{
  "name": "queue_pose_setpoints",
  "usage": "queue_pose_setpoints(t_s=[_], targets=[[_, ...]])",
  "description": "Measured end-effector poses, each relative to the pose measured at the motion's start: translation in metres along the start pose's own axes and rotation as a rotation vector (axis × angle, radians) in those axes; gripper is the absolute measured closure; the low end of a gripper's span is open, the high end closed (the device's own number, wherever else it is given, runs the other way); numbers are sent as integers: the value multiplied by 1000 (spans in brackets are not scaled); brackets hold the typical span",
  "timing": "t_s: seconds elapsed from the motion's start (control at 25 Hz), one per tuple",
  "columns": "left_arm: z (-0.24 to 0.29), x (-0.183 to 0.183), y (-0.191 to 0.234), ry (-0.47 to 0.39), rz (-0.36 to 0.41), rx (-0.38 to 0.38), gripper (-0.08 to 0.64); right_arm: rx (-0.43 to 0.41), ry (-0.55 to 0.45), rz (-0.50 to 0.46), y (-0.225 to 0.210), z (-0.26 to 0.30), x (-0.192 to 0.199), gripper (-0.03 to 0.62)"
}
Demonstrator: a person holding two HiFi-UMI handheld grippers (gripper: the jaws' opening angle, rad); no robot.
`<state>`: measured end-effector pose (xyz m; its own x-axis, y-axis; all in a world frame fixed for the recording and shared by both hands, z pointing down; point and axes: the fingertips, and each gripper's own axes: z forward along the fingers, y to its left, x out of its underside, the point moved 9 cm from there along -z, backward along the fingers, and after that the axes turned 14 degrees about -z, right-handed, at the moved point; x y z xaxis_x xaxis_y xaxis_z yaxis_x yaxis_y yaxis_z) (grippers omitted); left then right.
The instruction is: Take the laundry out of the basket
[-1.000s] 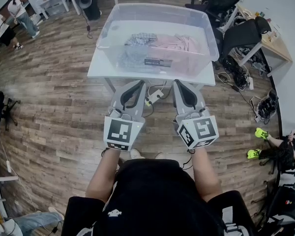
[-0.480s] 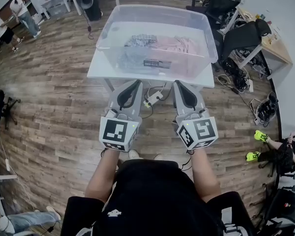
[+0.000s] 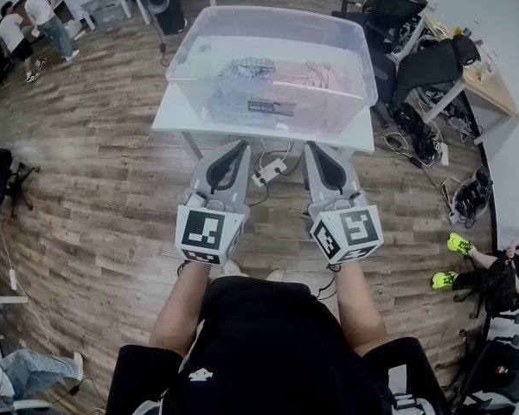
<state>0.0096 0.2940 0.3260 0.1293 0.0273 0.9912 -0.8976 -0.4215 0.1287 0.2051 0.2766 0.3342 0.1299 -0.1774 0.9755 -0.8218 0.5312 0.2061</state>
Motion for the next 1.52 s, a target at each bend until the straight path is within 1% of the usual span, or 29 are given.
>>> queue_pose_setpoints(t_s=[0.2,0.44,0.68,0.8,0.88,1.2,1.52], targets=[[-6,5,-15,-12,-23,-13,551,-16,-5,2,-7,-18,6,594],[-13,14,-31,-6,-23,-35,551,-17,-5,23,-14,-36,15,594],[-12,8,-43,-7,5,-42,550,-37,-24,28,-18,-40,11,594],[-11,5,-46,5,25,-43,551,-32,-31,33,-21,-40,10,594],[-9,5,-46,-3,34,-37,551,-26,-35,34,-23,-40,9,594],[5,10,-30,-2,21,-33,551,-14,-35,26,-29,-25,12,594],[31,10,6,3,0,-49,551,-37,-10,11,-28,19,17,594]])
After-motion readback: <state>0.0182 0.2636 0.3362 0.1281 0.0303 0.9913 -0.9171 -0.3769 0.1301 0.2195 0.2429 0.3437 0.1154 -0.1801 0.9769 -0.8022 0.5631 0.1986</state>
